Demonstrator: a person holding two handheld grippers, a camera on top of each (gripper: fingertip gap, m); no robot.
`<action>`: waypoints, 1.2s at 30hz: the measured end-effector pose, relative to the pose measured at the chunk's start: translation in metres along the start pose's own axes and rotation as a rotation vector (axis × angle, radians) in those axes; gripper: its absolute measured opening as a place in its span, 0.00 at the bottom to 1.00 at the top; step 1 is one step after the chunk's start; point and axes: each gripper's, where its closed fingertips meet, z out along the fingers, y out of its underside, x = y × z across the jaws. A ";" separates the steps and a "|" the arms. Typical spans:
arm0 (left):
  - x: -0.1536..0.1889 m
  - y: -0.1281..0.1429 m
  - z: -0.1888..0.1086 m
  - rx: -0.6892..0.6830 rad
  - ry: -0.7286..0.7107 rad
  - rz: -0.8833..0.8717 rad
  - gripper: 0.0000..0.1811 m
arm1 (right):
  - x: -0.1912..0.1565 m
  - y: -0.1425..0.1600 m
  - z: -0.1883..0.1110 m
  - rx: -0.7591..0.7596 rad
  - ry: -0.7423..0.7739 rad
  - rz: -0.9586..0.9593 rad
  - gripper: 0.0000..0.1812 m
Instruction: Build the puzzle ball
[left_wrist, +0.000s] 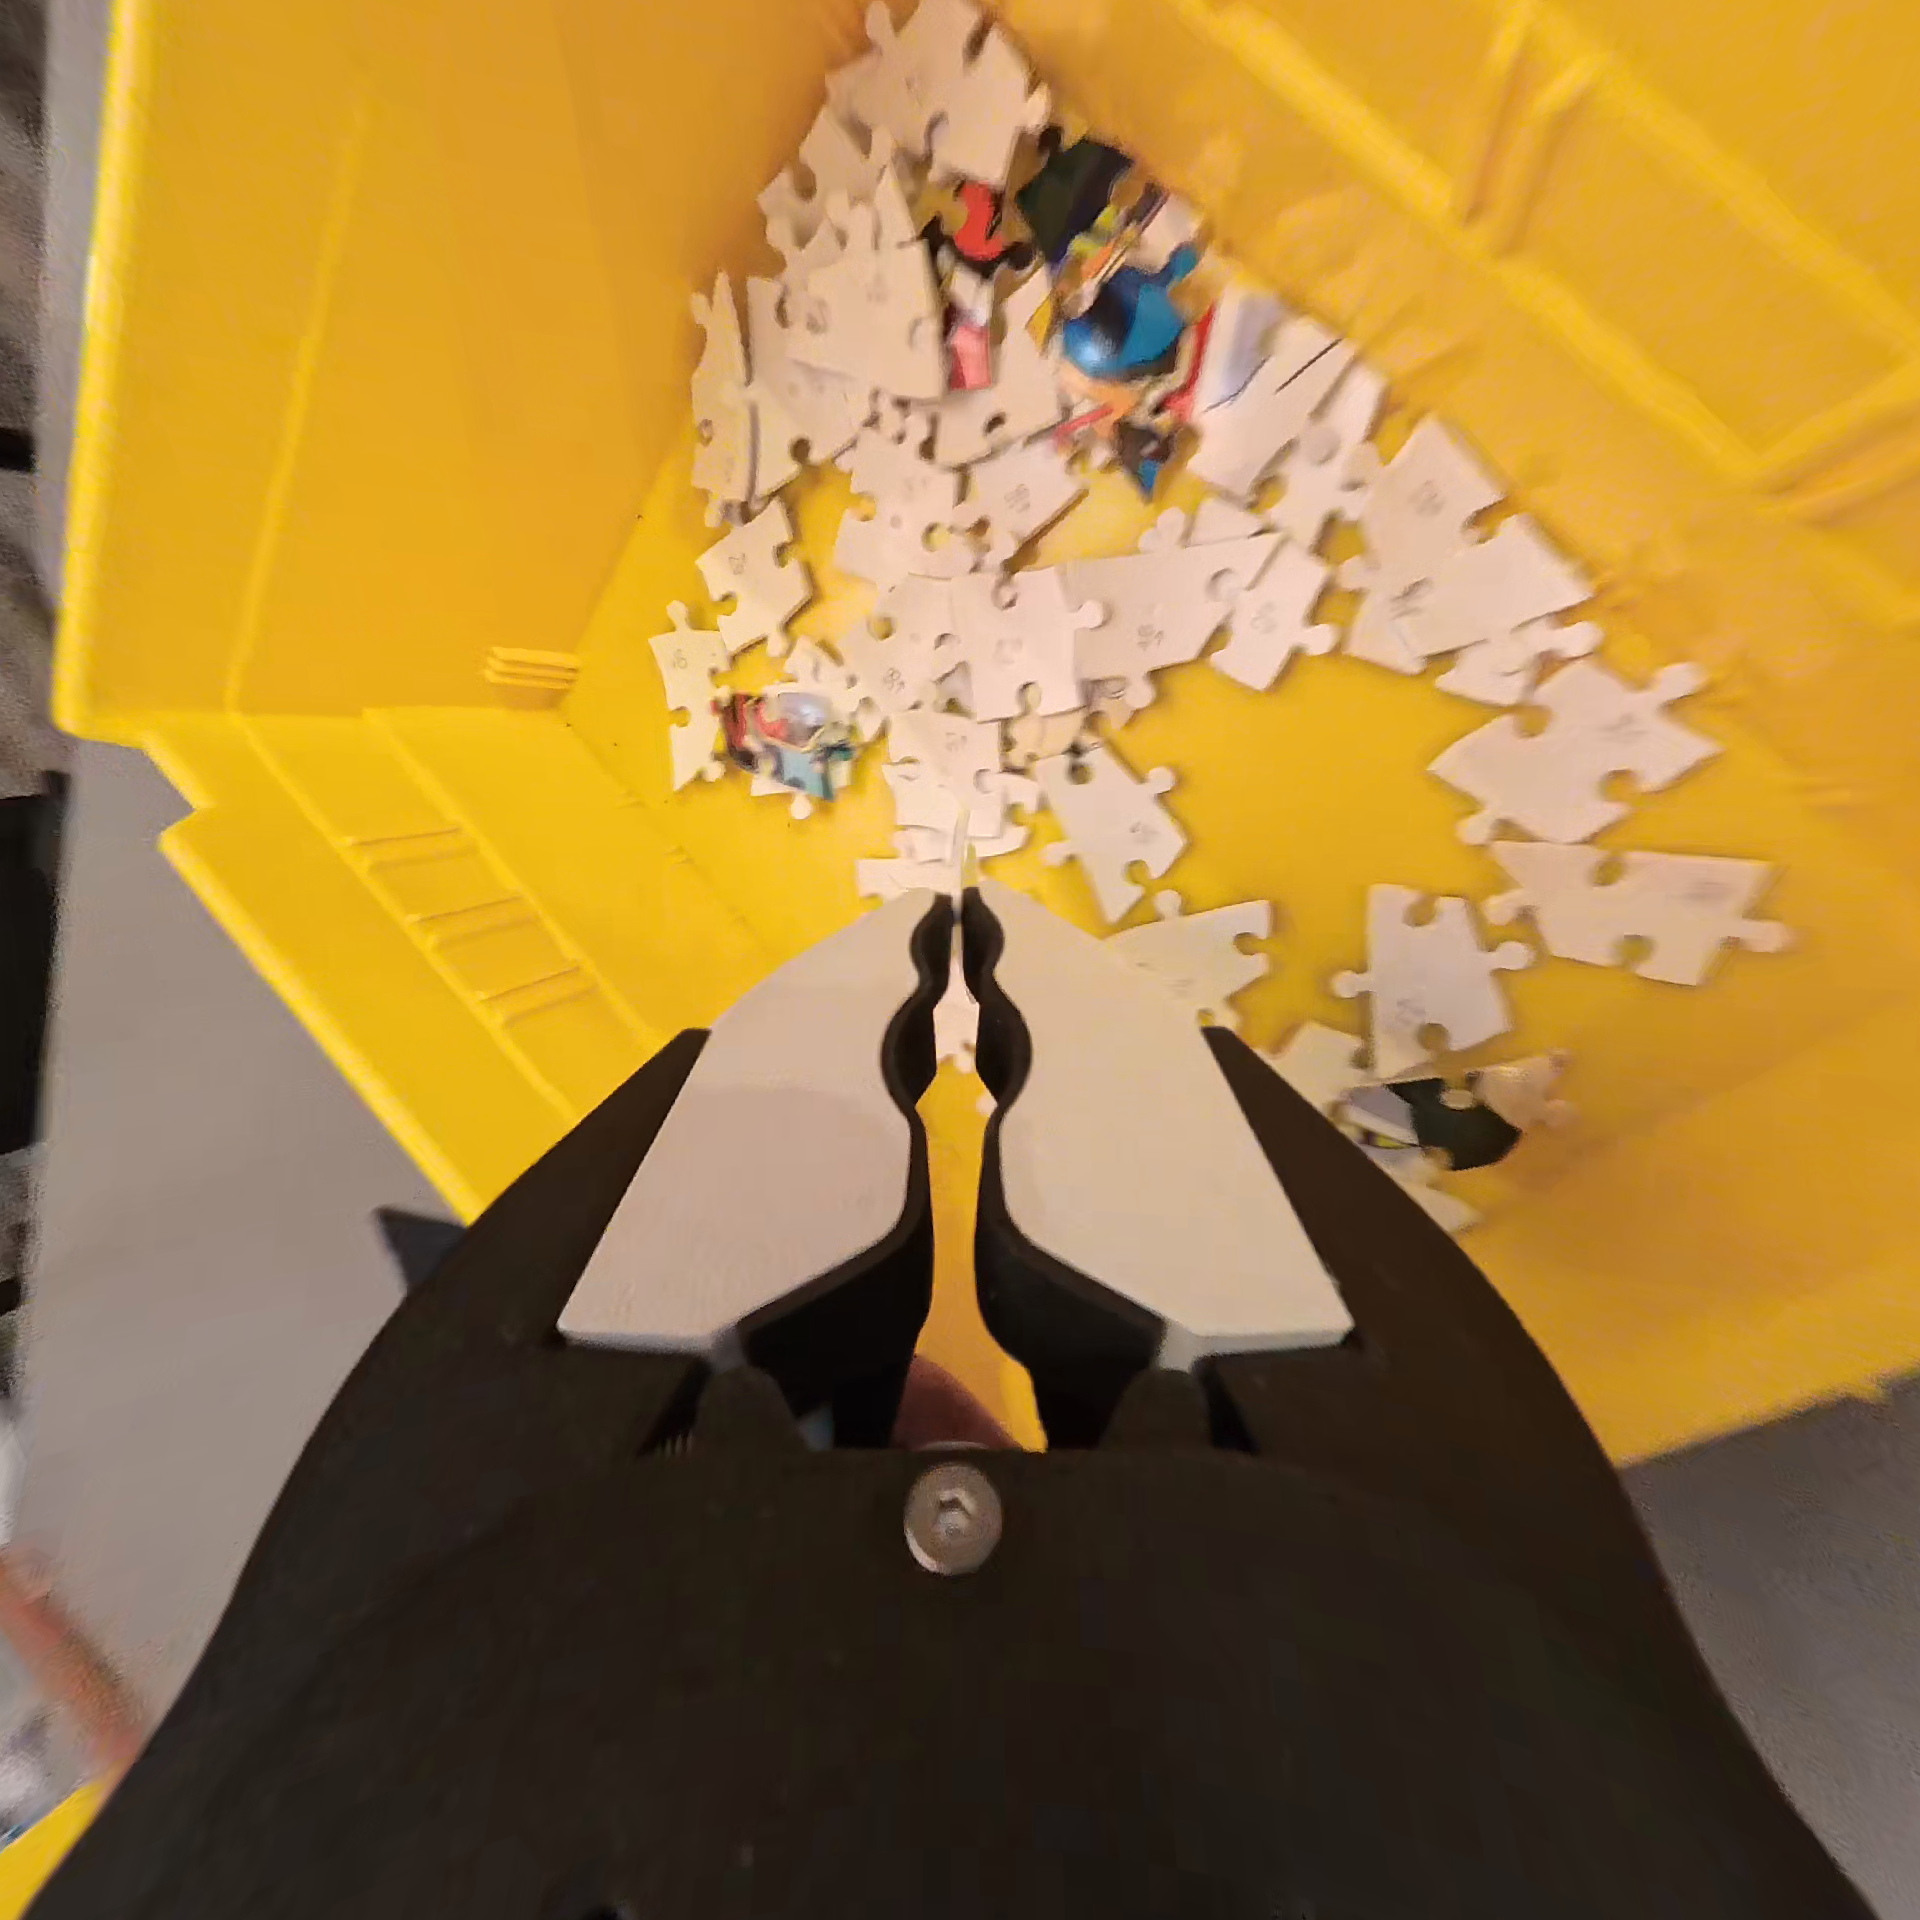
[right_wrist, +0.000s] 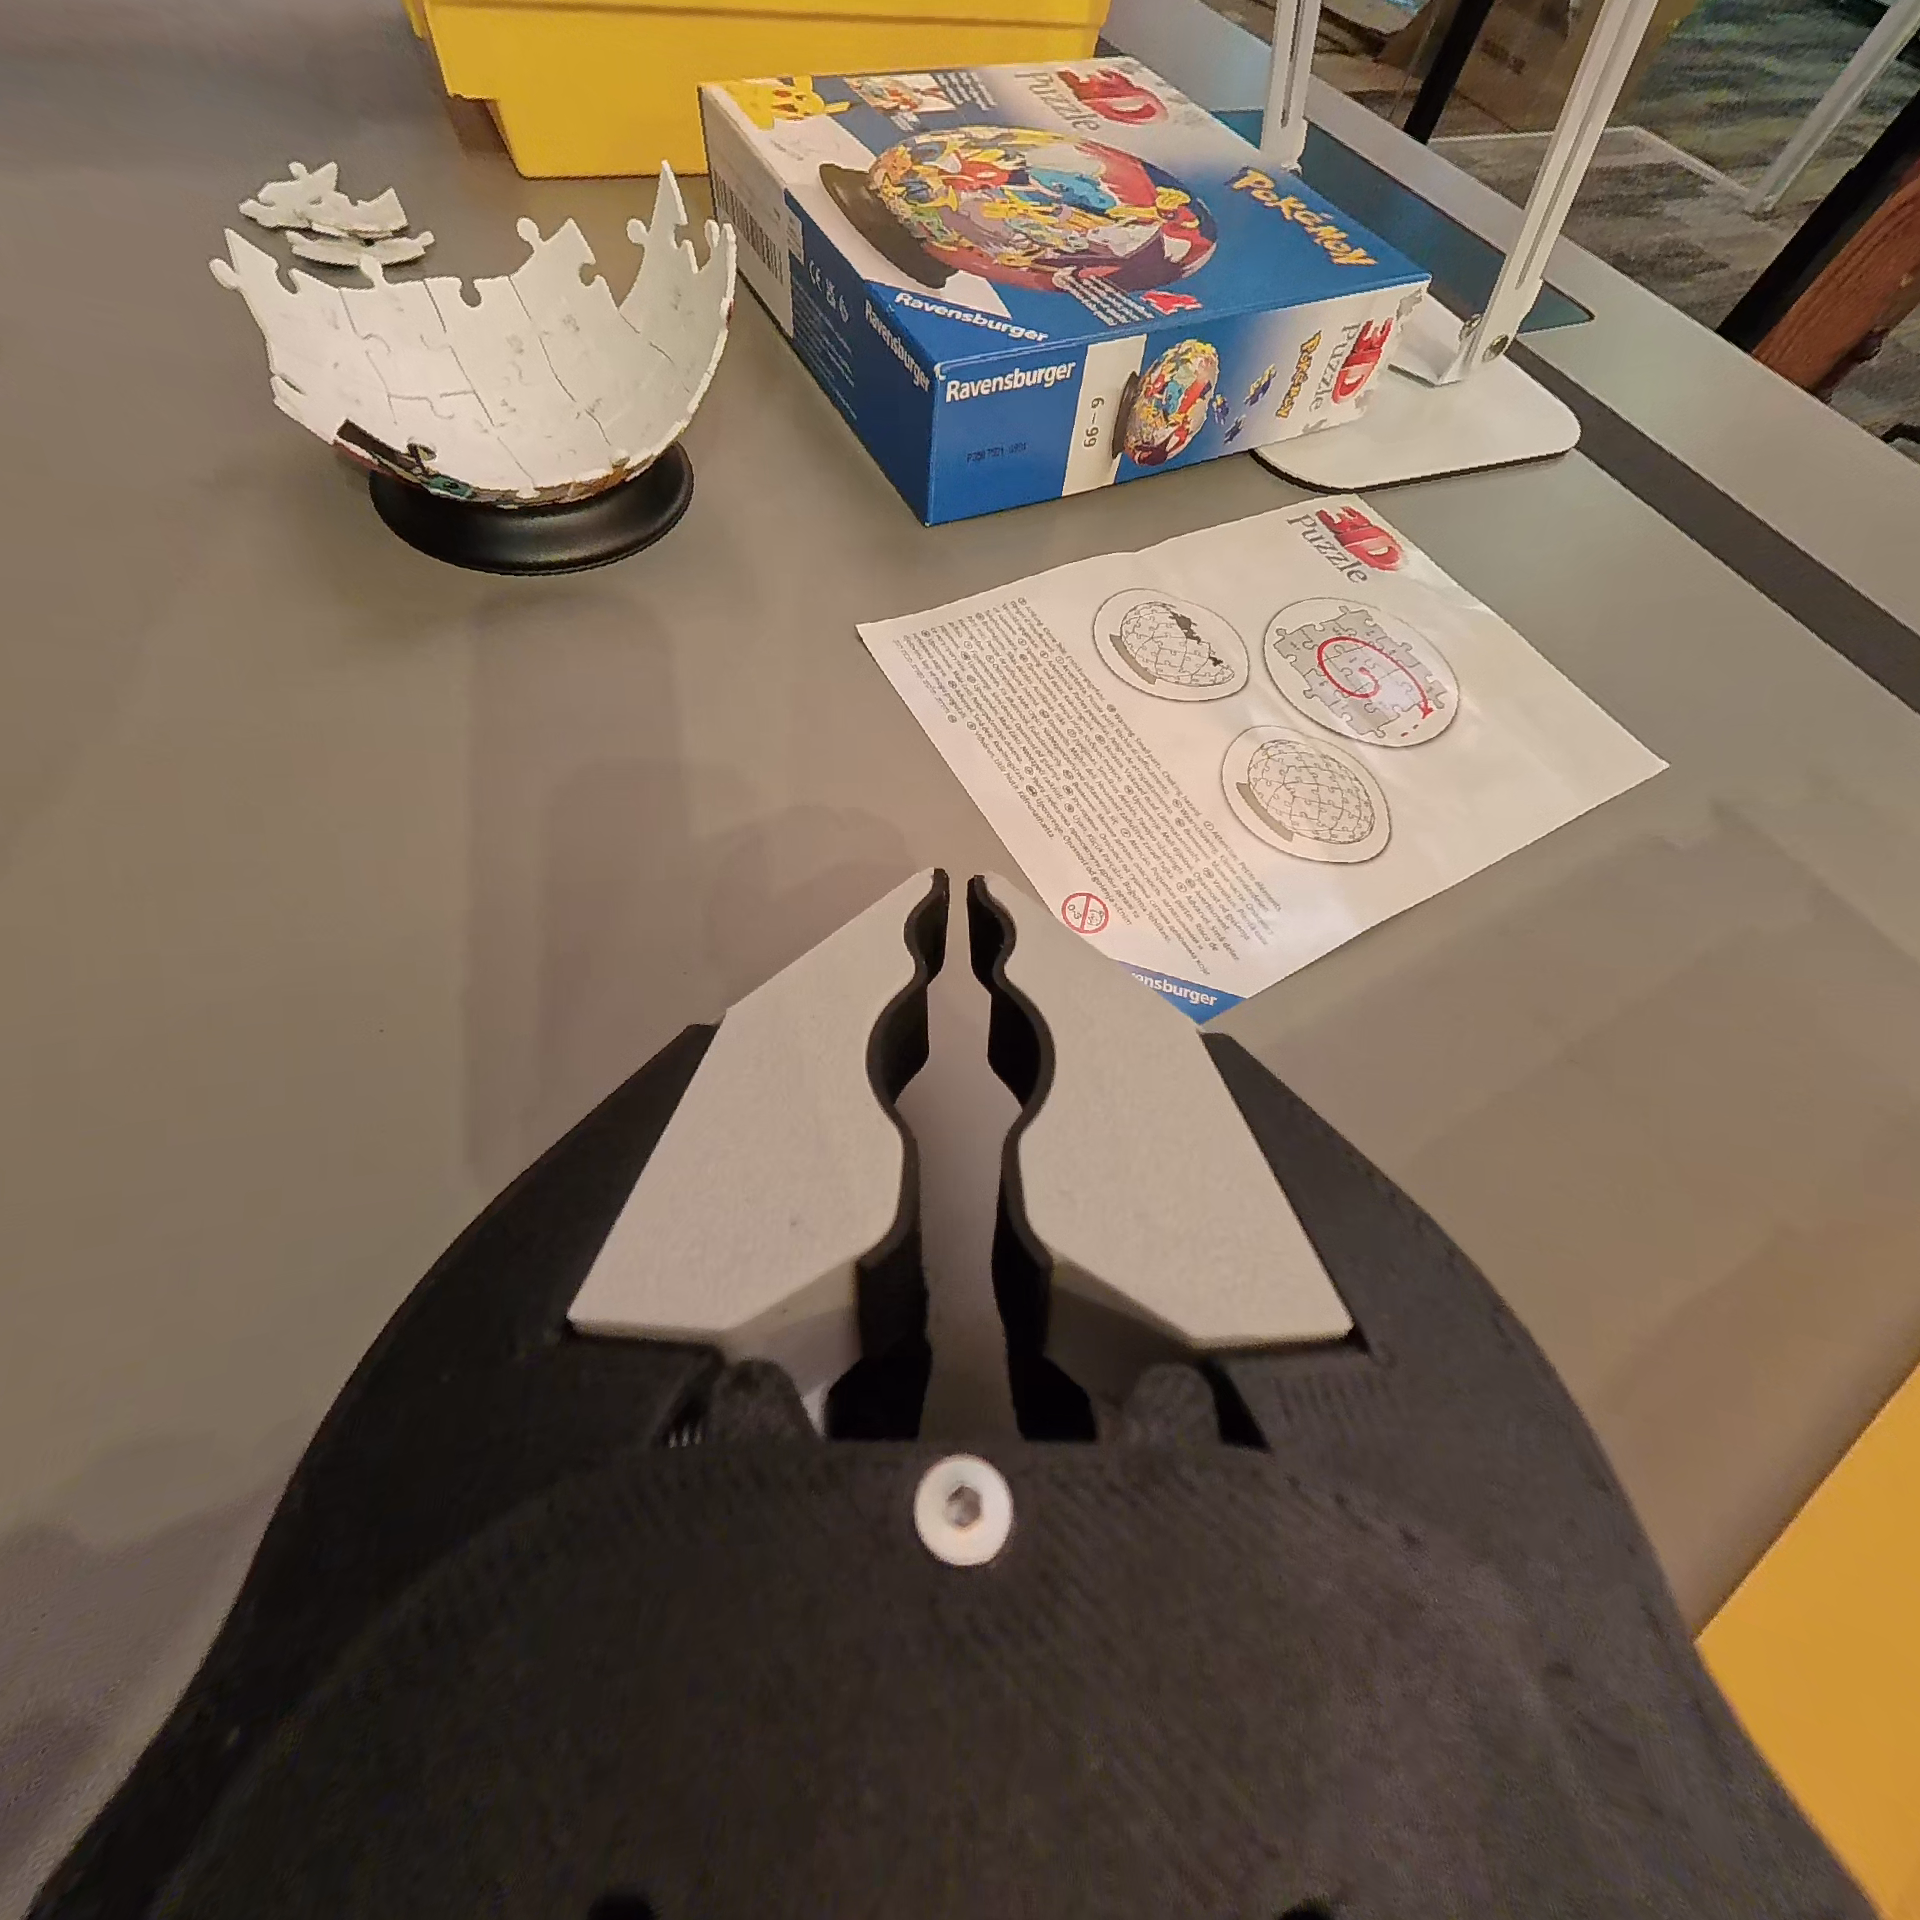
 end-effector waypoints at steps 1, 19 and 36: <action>0.007 -0.004 -0.005 0.032 0.052 -0.032 0.01 | 0.000 0.000 0.000 0.000 0.000 0.001 0.01; 0.044 0.006 0.012 0.001 0.356 -0.173 0.02 | 0.000 0.001 0.001 -0.008 -0.002 0.001 0.01; 0.008 -0.006 0.007 0.030 0.189 -0.132 0.14 | -0.001 0.005 0.004 -0.038 -0.008 0.003 0.01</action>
